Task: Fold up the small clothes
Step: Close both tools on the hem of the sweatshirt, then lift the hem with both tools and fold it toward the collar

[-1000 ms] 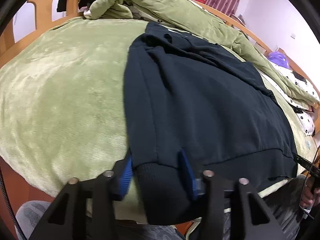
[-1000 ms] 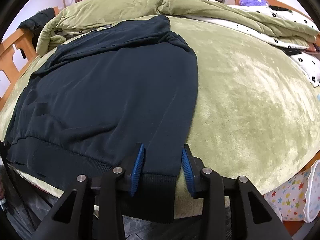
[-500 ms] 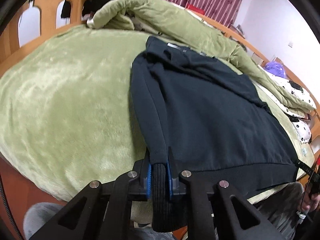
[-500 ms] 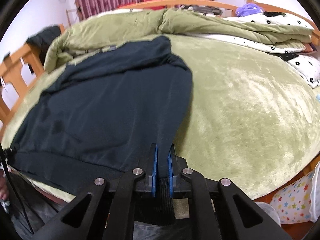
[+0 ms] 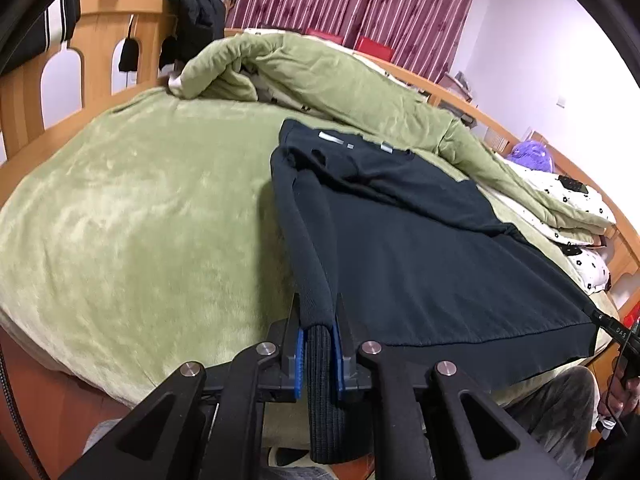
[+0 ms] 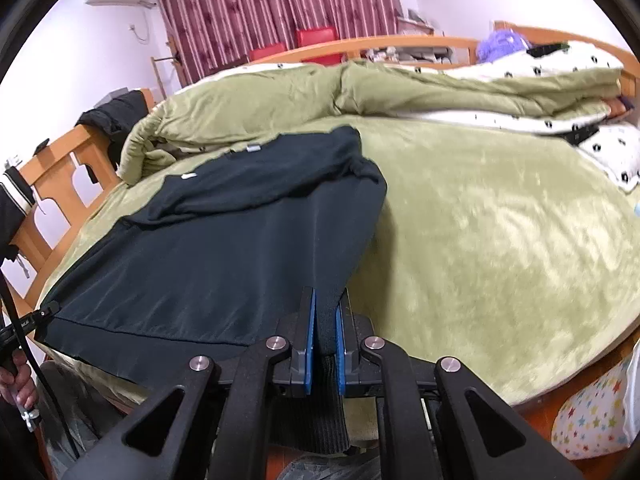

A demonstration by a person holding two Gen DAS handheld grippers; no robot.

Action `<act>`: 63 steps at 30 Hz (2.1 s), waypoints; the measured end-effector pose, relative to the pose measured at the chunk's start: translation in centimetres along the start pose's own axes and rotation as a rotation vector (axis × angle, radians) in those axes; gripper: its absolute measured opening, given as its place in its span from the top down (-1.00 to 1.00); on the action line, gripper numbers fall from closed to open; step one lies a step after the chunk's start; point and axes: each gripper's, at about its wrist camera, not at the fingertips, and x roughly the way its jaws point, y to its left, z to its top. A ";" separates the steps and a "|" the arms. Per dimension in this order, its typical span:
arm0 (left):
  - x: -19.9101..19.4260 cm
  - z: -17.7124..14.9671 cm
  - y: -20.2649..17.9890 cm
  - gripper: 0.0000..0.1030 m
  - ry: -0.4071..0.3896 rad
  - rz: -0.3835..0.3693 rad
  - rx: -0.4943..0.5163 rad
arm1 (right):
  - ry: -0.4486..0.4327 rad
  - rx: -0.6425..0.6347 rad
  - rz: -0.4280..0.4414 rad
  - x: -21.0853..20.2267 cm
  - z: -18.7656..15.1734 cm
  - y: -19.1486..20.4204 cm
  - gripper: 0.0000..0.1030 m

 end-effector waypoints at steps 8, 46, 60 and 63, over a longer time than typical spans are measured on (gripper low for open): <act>-2.9 -0.5 0.0 0.79 -0.026 0.000 0.018 | -0.045 -0.013 0.019 -3.4 -0.2 0.5 0.84; -6.6 -3.9 -1.6 0.81 -0.048 0.089 0.106 | -0.047 -0.038 -0.024 -7.2 -3.4 0.7 0.86; -7.2 -1.9 -2.7 0.81 -0.076 0.098 0.117 | -0.049 -0.063 -0.028 -6.9 -2.1 1.6 0.86; -7.0 -0.8 -2.9 0.81 -0.081 0.102 0.115 | -0.064 -0.066 -0.027 -6.8 -1.2 1.8 0.86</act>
